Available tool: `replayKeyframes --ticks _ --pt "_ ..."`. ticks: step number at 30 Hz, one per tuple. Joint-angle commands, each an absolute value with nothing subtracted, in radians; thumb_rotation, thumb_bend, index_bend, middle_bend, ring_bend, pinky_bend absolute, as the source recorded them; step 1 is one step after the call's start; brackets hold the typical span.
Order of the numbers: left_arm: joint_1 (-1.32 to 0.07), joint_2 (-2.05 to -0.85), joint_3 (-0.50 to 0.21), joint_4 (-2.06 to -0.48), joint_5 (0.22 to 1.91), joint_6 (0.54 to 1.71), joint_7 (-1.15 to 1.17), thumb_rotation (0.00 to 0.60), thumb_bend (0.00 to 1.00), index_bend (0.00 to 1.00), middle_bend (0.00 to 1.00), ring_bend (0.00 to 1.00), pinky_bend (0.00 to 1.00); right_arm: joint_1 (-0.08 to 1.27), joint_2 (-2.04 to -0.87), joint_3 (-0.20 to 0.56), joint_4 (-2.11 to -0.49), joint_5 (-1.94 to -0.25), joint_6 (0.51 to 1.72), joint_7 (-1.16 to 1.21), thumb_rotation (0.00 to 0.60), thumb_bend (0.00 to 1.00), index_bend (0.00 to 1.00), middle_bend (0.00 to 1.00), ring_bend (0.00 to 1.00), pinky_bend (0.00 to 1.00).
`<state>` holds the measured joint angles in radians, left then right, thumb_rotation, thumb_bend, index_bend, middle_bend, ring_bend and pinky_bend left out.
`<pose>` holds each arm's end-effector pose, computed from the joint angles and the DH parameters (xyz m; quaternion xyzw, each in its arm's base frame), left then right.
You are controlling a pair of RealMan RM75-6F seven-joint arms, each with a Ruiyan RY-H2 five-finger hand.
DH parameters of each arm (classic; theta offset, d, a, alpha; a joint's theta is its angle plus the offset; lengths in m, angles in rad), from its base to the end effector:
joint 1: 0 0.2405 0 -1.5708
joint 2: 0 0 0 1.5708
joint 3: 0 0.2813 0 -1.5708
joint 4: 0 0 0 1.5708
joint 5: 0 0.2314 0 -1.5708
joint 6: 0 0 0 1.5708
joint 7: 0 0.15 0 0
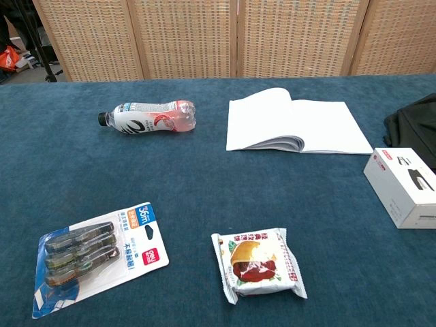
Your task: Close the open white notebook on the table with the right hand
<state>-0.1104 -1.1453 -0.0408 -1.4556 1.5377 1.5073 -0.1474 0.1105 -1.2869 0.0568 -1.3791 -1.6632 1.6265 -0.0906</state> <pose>-0.3620 0.2003 0.1583 -0.6005 -0.3736 -0.4124 0.5743 -0.3374 -0.1999 0.1231 0.6354 -0.2561 0.4217 0.5940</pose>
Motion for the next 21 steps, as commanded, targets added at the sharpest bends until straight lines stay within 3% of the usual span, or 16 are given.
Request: replayKeyframes --ticks 1,21 --pt "-0.11 -1.146 -0.041 -1.455 1.537 1.507 -0.147 0.552 0.07 0.0 0.0 0.0 0.08 0.111 -1.287 0.057 -1.379 -1.663 1.626 -0.09 0.6 0.41 0.11 0.0 0.0 0.0" --pt "-0.116 -1.146 -0.041 -1.446 1.533 1.493 -0.159 0.552 0.07 0.0 0.0 0.0 0.08 0.119 -1.28 0.069 -1.418 -1.663 1.625 -0.12 0.6 0.41 0.11 0.0 0.0 0.0"
